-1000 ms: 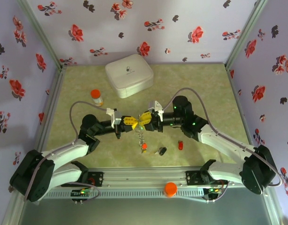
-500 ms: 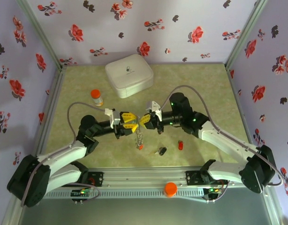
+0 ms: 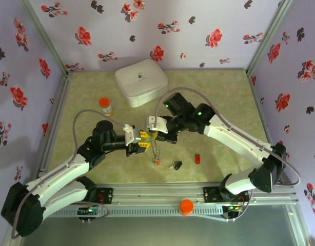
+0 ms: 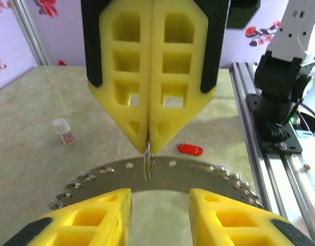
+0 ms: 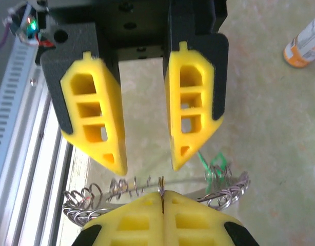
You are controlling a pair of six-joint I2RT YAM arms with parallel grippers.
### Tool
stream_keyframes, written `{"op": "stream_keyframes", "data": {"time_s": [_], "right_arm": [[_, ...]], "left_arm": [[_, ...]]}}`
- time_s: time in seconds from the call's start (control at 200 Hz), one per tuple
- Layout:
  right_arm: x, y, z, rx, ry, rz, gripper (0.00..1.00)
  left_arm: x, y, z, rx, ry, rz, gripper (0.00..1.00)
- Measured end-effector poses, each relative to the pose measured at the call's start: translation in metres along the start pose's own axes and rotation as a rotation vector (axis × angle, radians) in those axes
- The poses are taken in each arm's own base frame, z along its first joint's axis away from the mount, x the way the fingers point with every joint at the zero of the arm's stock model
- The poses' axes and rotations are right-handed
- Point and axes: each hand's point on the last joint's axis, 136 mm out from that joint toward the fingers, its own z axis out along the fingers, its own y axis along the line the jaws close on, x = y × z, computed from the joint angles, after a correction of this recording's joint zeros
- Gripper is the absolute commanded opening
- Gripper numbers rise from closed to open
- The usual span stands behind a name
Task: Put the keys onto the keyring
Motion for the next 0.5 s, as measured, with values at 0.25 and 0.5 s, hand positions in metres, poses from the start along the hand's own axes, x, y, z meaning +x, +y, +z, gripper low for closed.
{"op": "stream_keyframes", "data": {"time_s": [0.25, 0.5], "right_arm": [[-0.005, 0.006, 0.000, -0.020, 0.073, -0.082, 0.00], [-0.003, 0.010, 0.004, -0.028, 0.117, -0.111, 0.00]], "left_arm": [[0.007, 0.001, 0.005, 0.013, 0.026, -0.004, 0.27], [0.000, 0.003, 0.006, 0.009, -0.004, -0.004, 0.24]]}}
